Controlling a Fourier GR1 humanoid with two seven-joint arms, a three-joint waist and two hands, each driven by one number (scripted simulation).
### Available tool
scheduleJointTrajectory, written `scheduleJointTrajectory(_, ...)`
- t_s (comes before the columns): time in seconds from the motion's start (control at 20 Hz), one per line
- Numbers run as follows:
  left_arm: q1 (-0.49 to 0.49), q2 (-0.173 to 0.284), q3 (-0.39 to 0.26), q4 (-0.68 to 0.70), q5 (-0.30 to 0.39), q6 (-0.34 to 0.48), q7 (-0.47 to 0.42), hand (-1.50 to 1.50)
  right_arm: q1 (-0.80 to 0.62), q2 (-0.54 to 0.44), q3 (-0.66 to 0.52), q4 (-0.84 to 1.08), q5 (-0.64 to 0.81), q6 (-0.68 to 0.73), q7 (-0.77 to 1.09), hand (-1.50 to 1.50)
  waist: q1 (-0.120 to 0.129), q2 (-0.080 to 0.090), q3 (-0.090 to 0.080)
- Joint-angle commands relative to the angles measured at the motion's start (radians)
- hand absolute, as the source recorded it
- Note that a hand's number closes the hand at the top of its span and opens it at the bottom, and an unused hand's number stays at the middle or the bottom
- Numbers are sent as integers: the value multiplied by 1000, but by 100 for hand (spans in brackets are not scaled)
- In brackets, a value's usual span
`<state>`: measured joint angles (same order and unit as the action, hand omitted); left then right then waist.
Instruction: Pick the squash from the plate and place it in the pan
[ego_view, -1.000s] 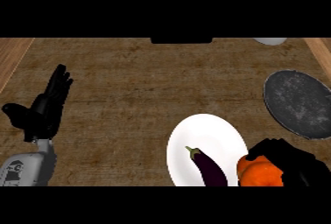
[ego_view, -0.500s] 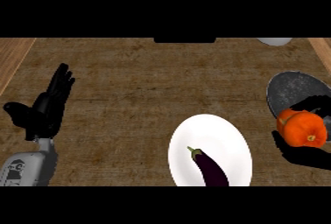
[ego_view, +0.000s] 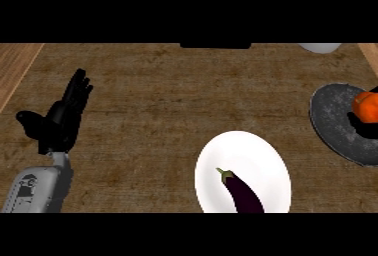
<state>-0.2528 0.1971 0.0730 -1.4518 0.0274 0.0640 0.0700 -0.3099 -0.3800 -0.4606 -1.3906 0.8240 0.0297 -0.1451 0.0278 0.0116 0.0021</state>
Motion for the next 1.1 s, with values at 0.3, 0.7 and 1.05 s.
scheduleJointTrajectory(0.3,-15,-16,-28,-29,-21,9,36,0,-250,-174,-117,724,5,-281,-329,150,24,8,3)
scheduleJointTrajectory(0.7,-32,10,8,-21,18,-27,20,0,-325,-181,-130,1008,-47,-21,-306,-150,44,17,5)
scheduleJointTrajectory(1.05,-27,-10,-12,-24,-16,0,21,0,-373,-219,-165,1124,-76,-55,-479,-150,25,10,4)
